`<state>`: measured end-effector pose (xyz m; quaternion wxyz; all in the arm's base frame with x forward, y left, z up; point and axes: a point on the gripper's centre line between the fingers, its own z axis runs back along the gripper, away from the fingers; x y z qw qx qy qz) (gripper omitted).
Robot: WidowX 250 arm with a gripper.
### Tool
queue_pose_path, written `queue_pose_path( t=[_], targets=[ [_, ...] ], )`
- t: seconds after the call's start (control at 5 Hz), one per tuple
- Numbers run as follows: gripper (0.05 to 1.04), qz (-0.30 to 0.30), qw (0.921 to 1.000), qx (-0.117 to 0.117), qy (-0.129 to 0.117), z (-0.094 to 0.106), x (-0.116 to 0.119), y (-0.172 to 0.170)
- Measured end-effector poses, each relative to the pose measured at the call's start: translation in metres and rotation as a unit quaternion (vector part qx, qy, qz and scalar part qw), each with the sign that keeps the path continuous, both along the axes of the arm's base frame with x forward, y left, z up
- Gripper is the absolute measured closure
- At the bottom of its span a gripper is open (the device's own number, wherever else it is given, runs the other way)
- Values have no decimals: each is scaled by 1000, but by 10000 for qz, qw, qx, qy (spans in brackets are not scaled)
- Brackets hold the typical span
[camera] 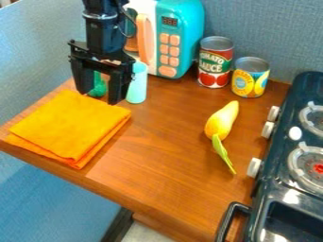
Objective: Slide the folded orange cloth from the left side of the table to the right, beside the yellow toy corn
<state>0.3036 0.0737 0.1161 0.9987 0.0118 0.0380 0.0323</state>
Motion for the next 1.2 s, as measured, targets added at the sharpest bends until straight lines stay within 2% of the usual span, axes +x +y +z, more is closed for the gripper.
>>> queue_pose_path(
  t=[0.2,0.4,0.6,0.8,1.0,1.2],
  targets=[
    [79,-5,9998,-45,171,-10,-2,-1],
    [79,314,9988,-201,305,-19,7,15],
    [79,539,9979,-134,323,-23,12,41],
    [79,424,9974,421,394,-37,14,60],
    [79,453,9935,764,715,-53,11,73],
    [79,537,9878,930,1129,-69,9,81]
  ],
)
